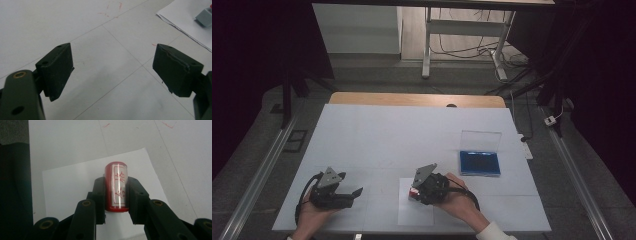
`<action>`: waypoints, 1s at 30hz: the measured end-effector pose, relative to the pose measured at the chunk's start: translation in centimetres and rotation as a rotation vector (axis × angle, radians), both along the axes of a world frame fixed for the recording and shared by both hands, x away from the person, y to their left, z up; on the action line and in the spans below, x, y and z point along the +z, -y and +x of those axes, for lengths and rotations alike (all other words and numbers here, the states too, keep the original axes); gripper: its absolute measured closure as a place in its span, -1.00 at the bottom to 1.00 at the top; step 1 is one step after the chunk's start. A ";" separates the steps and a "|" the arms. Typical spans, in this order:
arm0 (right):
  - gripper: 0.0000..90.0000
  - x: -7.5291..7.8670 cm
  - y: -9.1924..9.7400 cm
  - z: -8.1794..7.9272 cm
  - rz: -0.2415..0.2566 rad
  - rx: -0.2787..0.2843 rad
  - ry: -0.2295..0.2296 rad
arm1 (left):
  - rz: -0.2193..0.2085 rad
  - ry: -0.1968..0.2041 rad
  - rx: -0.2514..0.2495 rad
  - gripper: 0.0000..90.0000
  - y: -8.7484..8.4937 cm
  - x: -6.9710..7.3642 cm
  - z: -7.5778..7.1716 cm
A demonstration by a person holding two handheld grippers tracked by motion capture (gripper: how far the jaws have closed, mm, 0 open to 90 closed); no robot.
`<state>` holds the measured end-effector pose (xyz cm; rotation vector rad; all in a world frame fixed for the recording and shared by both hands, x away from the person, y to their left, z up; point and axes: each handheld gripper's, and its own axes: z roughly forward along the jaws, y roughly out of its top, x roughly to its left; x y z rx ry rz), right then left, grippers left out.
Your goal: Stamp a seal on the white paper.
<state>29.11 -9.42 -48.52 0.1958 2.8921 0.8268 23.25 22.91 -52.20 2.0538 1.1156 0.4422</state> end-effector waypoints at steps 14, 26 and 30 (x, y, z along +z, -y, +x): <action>0.55 -0.4 -0.3 0.0 -0.020 0.005 0.018 | 0.002 0.001 0.000 -0.62 0.0 0.0 0.0; 0.55 -0.4 -0.5 0.1 -0.032 -0.005 0.010 | 0.002 0.002 0.001 -0.62 0.1 0.0 0.0; 0.56 -0.3 -0.5 0.1 -0.044 -0.006 0.011 | 0.002 0.001 0.002 -0.62 0.1 0.0 0.0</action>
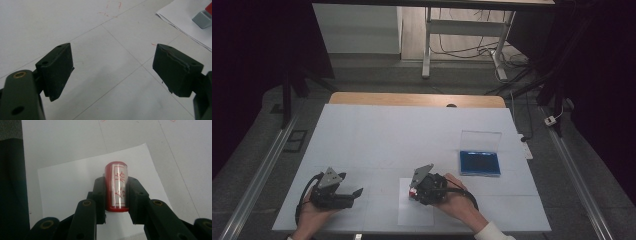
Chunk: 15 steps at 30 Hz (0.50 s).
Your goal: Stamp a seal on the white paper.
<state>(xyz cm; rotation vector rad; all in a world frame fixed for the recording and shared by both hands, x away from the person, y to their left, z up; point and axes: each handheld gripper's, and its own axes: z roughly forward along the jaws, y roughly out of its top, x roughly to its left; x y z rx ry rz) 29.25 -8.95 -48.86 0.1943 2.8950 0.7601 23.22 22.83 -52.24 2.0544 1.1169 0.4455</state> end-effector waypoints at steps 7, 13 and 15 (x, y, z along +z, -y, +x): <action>0.56 -0.1 -0.4 0.2 -0.034 -0.016 -0.026 | -0.001 -0.003 0.002 -0.62 0.0 0.0 0.0; 0.57 -0.1 -0.9 0.0 -0.064 -0.037 -0.020 | 0.000 -0.003 0.005 -0.62 0.0 -0.1 0.0; 0.57 -0.1 -0.9 0.0 -0.067 -0.040 -0.025 | -0.001 -0.003 0.004 -0.62 0.0 -0.1 0.0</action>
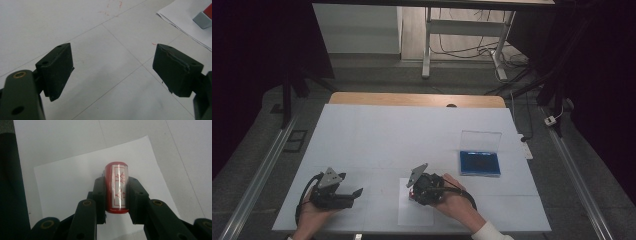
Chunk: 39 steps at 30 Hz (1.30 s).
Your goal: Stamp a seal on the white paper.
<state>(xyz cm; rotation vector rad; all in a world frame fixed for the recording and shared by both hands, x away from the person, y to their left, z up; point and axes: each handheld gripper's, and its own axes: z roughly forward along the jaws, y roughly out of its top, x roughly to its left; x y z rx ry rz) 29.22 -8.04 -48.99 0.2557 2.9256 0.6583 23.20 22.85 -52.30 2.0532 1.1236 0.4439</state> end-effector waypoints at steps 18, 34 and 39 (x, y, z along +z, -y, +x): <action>0.57 -0.1 0.2 0.1 0.010 -0.001 -0.007 | -0.009 -0.003 0.002 -0.62 -0.1 0.0 -0.1; 0.56 -0.2 0.2 -0.1 0.009 -0.001 0.010 | -0.022 -0.010 0.000 -0.62 -0.1 0.0 0.0; 0.56 -0.1 0.0 -0.4 0.000 -0.004 0.024 | -0.029 -0.009 0.000 -0.62 -0.2 0.1 0.0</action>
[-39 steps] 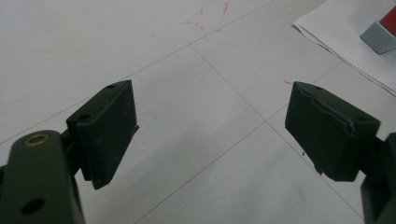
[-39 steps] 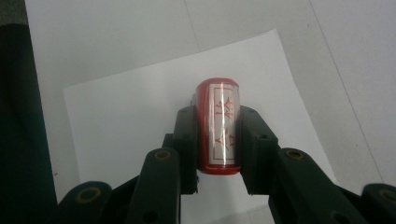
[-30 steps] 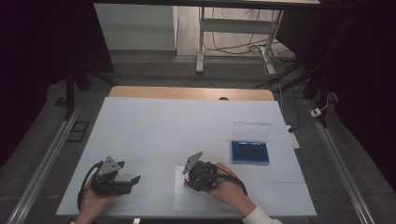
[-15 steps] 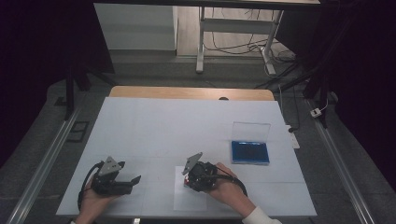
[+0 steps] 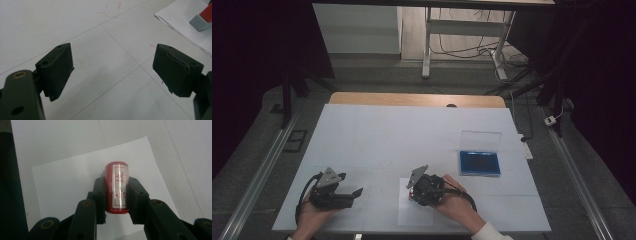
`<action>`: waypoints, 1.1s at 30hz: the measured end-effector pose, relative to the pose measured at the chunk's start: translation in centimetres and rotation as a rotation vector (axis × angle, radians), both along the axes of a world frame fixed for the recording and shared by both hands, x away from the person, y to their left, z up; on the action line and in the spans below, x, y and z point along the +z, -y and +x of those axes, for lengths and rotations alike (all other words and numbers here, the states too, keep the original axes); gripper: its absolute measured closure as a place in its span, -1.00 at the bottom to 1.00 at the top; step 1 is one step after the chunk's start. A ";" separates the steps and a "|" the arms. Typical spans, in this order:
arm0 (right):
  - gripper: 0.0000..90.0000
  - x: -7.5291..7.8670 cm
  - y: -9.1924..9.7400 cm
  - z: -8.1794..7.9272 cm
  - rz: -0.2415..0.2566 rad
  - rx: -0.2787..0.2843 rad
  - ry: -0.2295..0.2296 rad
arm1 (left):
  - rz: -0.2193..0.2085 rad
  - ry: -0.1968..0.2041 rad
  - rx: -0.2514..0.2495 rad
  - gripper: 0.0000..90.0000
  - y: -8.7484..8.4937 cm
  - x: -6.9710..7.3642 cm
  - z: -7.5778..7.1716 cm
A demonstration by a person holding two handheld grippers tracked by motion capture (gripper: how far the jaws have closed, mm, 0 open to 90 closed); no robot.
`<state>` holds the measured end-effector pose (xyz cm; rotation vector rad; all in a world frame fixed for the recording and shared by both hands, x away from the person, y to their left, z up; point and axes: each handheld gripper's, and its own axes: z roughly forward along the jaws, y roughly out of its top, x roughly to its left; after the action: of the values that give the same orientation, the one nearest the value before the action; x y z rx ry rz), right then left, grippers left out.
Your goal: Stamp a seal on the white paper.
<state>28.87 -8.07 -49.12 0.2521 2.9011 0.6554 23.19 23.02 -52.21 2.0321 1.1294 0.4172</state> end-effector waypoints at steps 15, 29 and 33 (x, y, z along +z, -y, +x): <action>0.55 0.4 0.3 -0.2 0.025 0.024 0.021 | 0.007 0.001 -0.003 -0.62 0.0 0.0 0.0; 0.55 1.6 0.7 -0.4 0.091 0.019 0.026 | 0.007 0.002 -0.005 -0.62 0.0 0.0 0.0; 0.55 2.2 1.2 -0.5 0.125 0.002 0.021 | 0.008 0.003 -0.006 -0.62 0.0 0.0 0.0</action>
<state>28.38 -9.22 -46.92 0.2561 2.8444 0.8358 23.18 23.02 -52.20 2.0406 1.1213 0.4216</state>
